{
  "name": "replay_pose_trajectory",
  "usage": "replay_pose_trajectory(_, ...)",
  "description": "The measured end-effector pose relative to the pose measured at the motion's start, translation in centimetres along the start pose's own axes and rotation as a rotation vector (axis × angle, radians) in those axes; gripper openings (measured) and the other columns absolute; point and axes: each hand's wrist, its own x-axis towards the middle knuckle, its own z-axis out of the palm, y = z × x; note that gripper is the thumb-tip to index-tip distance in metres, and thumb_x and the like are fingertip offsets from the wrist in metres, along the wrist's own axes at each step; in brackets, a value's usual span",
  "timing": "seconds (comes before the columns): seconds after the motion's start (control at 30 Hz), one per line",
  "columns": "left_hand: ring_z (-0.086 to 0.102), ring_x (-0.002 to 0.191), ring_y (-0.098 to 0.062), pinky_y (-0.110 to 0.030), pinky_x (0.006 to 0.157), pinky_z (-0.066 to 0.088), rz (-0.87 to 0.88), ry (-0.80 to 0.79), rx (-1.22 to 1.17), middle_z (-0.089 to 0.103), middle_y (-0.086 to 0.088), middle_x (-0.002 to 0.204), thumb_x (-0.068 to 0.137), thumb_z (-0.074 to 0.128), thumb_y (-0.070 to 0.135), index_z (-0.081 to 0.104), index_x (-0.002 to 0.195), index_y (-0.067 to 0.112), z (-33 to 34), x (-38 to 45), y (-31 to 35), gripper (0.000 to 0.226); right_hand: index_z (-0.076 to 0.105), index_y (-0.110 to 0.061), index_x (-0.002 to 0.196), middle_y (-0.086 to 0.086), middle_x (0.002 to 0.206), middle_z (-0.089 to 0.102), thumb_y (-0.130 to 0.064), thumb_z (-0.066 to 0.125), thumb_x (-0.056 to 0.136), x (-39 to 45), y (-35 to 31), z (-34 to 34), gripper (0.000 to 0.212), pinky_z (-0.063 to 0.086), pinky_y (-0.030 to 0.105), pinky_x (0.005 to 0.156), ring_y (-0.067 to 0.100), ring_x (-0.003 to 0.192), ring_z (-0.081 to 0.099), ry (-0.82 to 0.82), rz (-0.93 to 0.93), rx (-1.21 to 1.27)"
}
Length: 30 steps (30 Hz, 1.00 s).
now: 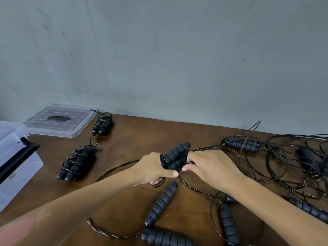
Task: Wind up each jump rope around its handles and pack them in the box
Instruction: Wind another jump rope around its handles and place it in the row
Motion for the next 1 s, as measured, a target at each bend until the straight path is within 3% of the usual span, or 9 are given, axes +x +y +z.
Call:
replay_pose_trajectory(0.13,0.053,0.063,-0.017,-0.032,0.061,0.043,-0.035,0.052,0.327,0.063,0.0,0.075,0.065,0.089,0.061,0.061,0.093,0.011,0.4,0.8,0.2,0.064,0.058,-0.022,0.082,-0.007,0.072,0.059,-0.065,0.044,0.093,1.3,1.0,-0.2,0.047,0.036,0.032,0.052,0.016,0.059,0.048,0.069,-0.08,-0.116)
replay_pose_trajectory(0.23,0.058,0.073,-0.019,-0.032,0.064,0.045,-0.004,0.079,0.511,0.069,-0.003,0.088,0.066,0.085,0.071,0.061,0.094,0.015,0.5,1.0,1.0,0.067,0.053,-0.023,0.064,-0.009,0.056,0.039,-0.062,0.048,0.083,2.3,1.2,-0.9,0.044,0.017,0.026,0.04,0.013,0.048,0.029,0.164,-0.176,-0.18)
replay_pose_trajectory(0.37,0.054,0.065,-0.018,-0.031,0.059,0.045,0.024,0.073,0.585,0.06,0.002,0.075,0.062,0.083,0.076,0.056,0.082,0.016,0.0,1.5,2.1,0.069,0.057,-0.021,0.078,-0.009,0.071,0.047,-0.037,0.057,0.091,3.6,1.9,-0.7,0.021,0.025,0.026,0.054,0.013,0.062,0.039,0.111,-0.341,-0.112)
replay_pose_trajectory(0.47,0.053,0.062,-0.018,-0.032,0.059,0.046,0.077,0.057,0.616,0.058,0.001,0.07,0.065,0.082,0.076,0.054,0.077,0.016,-0.7,1.7,2.5,0.067,0.062,-0.022,0.093,-0.008,0.087,0.056,-0.021,0.048,0.093,4.2,2.8,-1.3,0.014,0.03,0.025,0.066,0.012,0.076,0.042,0.052,-0.375,-0.036)
replay_pose_trajectory(0.6,0.053,0.06,-0.015,-0.032,0.06,0.045,0.232,-0.063,0.568,0.06,0.001,0.066,0.073,0.083,0.068,0.057,0.075,0.017,-1.6,1.9,2.7,0.057,0.067,-0.024,0.109,-0.013,0.101,0.061,-0.03,0.057,0.102,4.7,4.3,-1.6,0.014,0.045,0.029,0.08,0.006,0.092,0.051,-0.039,-0.242,0.191)
replay_pose_trajectory(0.7,0.056,0.058,-0.011,-0.025,0.059,0.045,0.317,-0.108,0.442,0.062,0.003,0.065,0.075,0.087,0.057,0.056,0.073,0.026,-2.0,1.8,3.1,0.043,0.07,-0.027,0.098,-0.016,0.093,0.063,-0.038,0.056,0.099,4.6,5.4,-1.1,0.018,0.051,0.036,0.081,0.006,0.091,0.06,0.021,-0.227,0.341)
replay_pose_trajectory(0.8,0.056,0.055,-0.008,-0.021,0.057,0.043,0.357,-0.116,0.235,0.062,0.007,0.064,0.078,0.091,0.04,0.059,0.076,0.024,-2.2,1.5,3.4,0.036,0.06,-0.041,0.082,-0.012,0.084,0.062,-0.039,0.048,0.101,4.3,7.2,0.2,0.022,0.052,0.04,0.076,0.009,0.082,0.061,0.03,-0.166,0.292)
replay_pose_trajectory(0.87,0.058,0.057,-0.005,-0.016,0.058,0.043,0.373,-0.109,0.072,0.066,0.007,0.067,0.08,0.091,0.029,0.063,0.077,0.028,-2.1,1.2,3.4,0.028,0.057,-0.035,0.079,-0.009,0.079,0.062,-0.038,0.048,0.101,4.0,7.7,0.9,0.024,0.05,0.038,0.076,0.005,0.077,0.06,0.006,-0.137,0.193)
replay_pose_trajectory(1.0,0.054,0.051,-0.013,-0.021,0.05,0.043,0.366,-0.077,-0.209,0.072,-0.014,0.076,0.09,0.082,0.02,0.071,0.095,0.023,-1.7,0.9,3.4,0.012,0.047,-0.027,0.071,-0.013,0.067,0.05,-0.001,0.045,0.104,3.0,6.7,3.2,0.042,0.036,0.018,0.067,0.001,0.064,0.054,-0.149,-0.027,0.292)
